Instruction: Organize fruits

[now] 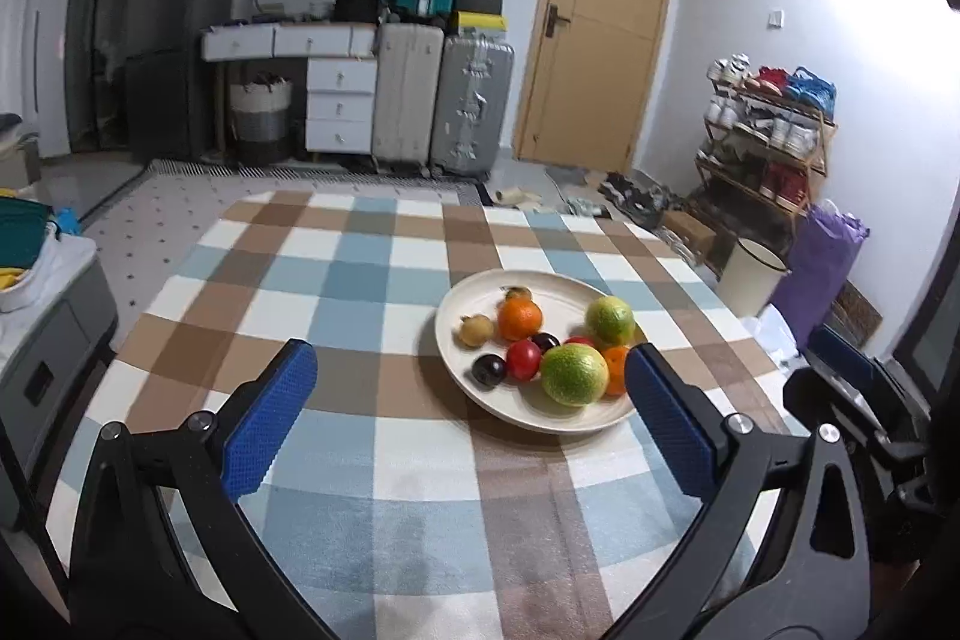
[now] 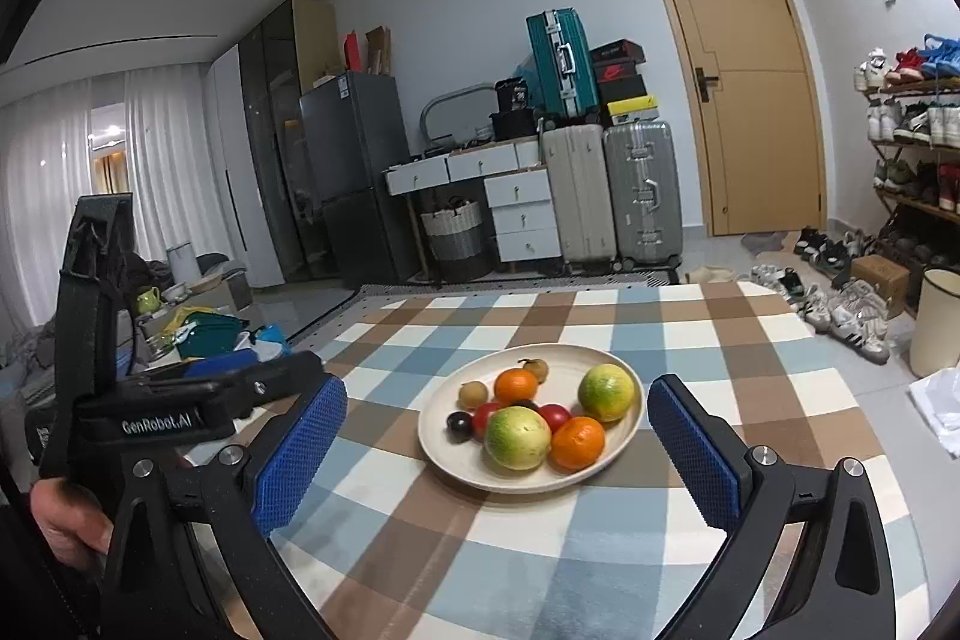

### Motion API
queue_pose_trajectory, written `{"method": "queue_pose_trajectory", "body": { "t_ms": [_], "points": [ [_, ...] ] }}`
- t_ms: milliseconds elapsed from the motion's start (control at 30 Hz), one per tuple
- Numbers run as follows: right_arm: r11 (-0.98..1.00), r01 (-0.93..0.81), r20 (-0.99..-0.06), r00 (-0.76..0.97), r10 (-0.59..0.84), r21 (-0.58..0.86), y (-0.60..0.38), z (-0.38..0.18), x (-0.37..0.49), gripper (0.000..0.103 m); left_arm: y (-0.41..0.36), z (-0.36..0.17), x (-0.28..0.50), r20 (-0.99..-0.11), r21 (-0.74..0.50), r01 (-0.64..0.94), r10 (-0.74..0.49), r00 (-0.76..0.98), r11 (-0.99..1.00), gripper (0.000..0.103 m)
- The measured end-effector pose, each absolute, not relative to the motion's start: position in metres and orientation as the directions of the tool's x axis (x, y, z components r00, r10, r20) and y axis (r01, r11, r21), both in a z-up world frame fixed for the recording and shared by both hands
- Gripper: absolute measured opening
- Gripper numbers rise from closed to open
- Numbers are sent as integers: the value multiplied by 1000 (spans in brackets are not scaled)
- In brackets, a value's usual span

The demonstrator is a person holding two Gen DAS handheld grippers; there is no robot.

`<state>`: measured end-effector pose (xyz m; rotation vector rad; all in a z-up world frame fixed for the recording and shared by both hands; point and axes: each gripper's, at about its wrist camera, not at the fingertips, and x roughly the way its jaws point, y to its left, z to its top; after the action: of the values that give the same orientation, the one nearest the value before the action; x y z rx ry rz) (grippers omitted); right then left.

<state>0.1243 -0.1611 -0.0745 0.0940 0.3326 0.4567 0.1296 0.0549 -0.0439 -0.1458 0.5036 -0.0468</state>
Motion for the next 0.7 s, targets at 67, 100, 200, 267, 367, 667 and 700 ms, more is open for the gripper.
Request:
{"method": "queue_pose_trajectory", "body": {
  "t_ms": [67,100,200,267,367,667,700],
  "points": [
    [899,-411,-292,850,438,152,-162,-78,122,102,53,-46,124,-454,-121,0,-56,889,993,102],
    [899,-410,-287,852,438,152,-162,-79,120,102,52,-49,121,-439,-103,-8,-38,897,995,102],
    [901,-405,-273,859,432,154,-164,-81,116,102,50,-58,118,-417,-61,-35,6,909,998,102],
    [906,-400,-270,865,424,140,-163,-83,114,102,49,-66,114,-408,-48,-58,33,913,997,102],
    [909,-400,-271,868,417,117,-161,-86,111,102,47,-74,110,-389,-28,-66,50,920,997,102],
    [920,-388,-267,882,390,62,-159,-104,108,103,52,-98,112,-372,-20,-61,49,927,998,102],
    [920,-386,-279,879,388,62,-158,-105,110,103,53,-98,111,-365,-25,-56,43,930,998,102]
  ]
}}
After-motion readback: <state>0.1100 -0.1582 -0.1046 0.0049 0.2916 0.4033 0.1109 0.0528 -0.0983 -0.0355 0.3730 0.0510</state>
